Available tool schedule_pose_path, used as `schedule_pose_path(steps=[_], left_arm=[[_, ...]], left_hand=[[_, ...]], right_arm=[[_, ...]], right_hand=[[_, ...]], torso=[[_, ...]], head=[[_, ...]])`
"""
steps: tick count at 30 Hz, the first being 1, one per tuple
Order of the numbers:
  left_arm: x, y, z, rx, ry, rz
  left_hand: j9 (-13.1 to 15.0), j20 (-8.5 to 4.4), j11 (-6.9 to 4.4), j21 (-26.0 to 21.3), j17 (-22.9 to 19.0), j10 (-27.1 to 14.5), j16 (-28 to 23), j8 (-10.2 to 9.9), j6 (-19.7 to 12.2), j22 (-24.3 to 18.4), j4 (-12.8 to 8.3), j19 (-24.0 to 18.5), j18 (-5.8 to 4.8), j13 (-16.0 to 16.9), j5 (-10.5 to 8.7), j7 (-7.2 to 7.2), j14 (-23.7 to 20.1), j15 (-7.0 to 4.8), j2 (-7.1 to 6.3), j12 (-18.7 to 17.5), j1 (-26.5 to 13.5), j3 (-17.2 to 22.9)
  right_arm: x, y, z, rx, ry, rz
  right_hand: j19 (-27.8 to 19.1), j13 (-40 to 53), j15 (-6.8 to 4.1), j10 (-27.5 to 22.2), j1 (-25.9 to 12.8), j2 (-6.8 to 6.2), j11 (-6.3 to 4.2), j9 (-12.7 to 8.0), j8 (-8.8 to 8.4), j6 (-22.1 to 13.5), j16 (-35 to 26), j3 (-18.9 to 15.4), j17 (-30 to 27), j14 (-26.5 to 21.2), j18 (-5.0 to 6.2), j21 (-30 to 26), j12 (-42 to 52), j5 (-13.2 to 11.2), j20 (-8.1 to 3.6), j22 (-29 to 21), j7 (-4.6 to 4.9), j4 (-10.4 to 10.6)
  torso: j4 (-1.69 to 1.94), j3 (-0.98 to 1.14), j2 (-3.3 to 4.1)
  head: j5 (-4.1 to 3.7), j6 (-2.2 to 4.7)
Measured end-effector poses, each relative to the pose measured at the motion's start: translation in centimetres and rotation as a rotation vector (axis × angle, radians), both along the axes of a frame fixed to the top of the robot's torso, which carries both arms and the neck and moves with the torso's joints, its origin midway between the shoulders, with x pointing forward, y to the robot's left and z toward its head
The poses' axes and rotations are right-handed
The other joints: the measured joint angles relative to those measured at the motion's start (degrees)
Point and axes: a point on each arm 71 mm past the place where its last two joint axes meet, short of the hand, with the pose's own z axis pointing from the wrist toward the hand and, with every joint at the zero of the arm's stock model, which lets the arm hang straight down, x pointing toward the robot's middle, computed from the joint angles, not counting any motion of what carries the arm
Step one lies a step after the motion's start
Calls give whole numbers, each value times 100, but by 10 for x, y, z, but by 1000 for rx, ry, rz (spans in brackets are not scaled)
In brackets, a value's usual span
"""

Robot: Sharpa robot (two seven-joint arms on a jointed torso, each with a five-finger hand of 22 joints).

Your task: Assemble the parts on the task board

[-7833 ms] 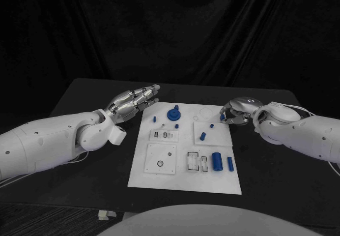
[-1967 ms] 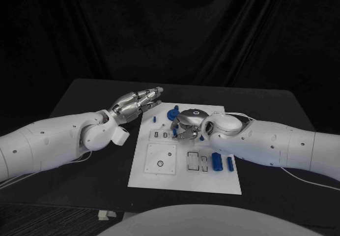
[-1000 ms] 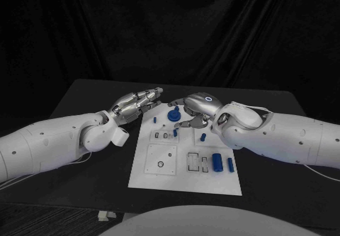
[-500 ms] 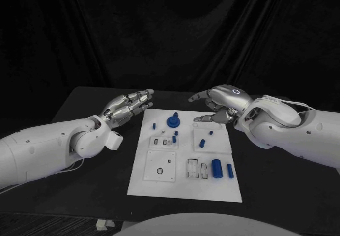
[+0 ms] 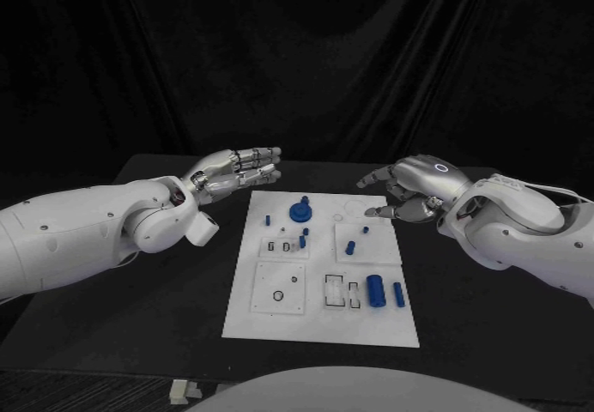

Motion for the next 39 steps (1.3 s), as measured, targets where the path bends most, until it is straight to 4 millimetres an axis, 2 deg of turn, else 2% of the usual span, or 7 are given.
schedule_pose_path(steps=[3, 7, 13, 18, 22, 30, 39], left_arm=[[-1, -2, 0, 70, -2, -22], [-3, 1, 4, 158, -32, -45], [2, -3, 23, 278, -113, -80], [5, -13, 28, 366, -111, -108], [6, -20, 25, 423, -76, -136], [7, -27, 14, 567, 49, -209], [6, -29, 14, 719, 163, -302]], left_hand=[[5, 0, 59, 198, 55, 496, 550, 0, 111, 81, 40, 319, -84, 147, -43, 30, 458, 88, -60, 92, 60, 7], [29, -6, 29, 836, 20, 1446, 1020, 63, 368, 329, 21, 1619, -85, 477, -104, 104, 908, 85, -190, 220, 191, -12], [29, -19, -12, 941, 13, 2321, 1384, 63, 406, 311, 7, 2312, -85, 1028, -550, 80, 1364, -23, -213, 288, 269, -26], [46, -20, 46, 973, 66, 2782, 1623, 92, 584, 278, 421, 2614, -84, 1450, -1237, 115, 1638, -98, -259, 420, -59, -262], [60, -30, 81, 941, 66, 2951, 1705, 129, 745, 227, 504, 2687, -83, 1765, -1646, 170, 1659, -77, -146, 420, -594, -574], [60, -49, 50, 919, 78, 3240, 1925, 129, 860, 195, 502, 2961, -17, 2227, -1652, 161, 1857, -128, 84, 335, -840, -814], [71, -130, -149, 1053, 278, 3508, 2353, 129, 930, 224, 434, 3585, 101, 2219, -1403, 173, 2511, -373, -16, 932, -963, -1100]], right_arm=[[-1, -1, -7, -14, 17, -4], [-3, 0, -14, -25, 36, -1], [-6, 0, -23, -35, 63, -1], [-5, 0, -29, -43, 77, -3], [-5, 1, -31, -44, 84, -1], [-5, 1, -32, -46, 95, -2], [-7, 3, -34, -40, 102, 4]], right_hand=[[0, 0, 0, 0, 23, 23, 0, -3, 0, 0, -28, 0, 0, 0, 0, -24, -28, 0, 0, 0, 0, 0], [0, 0, 0, 0, 8, 38, 0, -2, 0, 51, -28, 0, 0, 0, 0, -52, -28, 41, 0, 0, -11, 0], [0, -1, 0, 0, 21, 69, 0, -2, 0, 51, -28, 0, 0, 0, 0, -52, -28, 41, 0, -1, -11, 0], [0, -1, 0, 0, 22, 69, 0, -6, 0, 68, -28, 0, 0, 0, 0, -52, -28, 41, 0, -1, 6, 0], [0, -1, 0, 0, -10, 100, 0, -7, 23, 132, -54, 0, 0, 0, -1, -105, -139, 64, 0, -1, -11, 0], [-41, -2, 0, 0, -47, 136, 0, -21, 45, 154, -140, 0, 0, 0, -1, -254, -332, 64, 0, -1, -30, 0], [-82, -2, 0, 0, -84, 173, 0, -25, 74, 256, -242, -25, 0, 0, -2, -477, -454, 64, 0, 1, -13, -25]], torso=[[-42, 23, -23], [-99, 59, -53], [-152, 104, -104], [-181, 138, -132], [-222, 166, -149], [-271, 199, -180], [-295, 201, -203]], head=[[59, -8], [113, -28], [160, -82], [166, -102], [198, -115], [190, -151], [169, -157]])
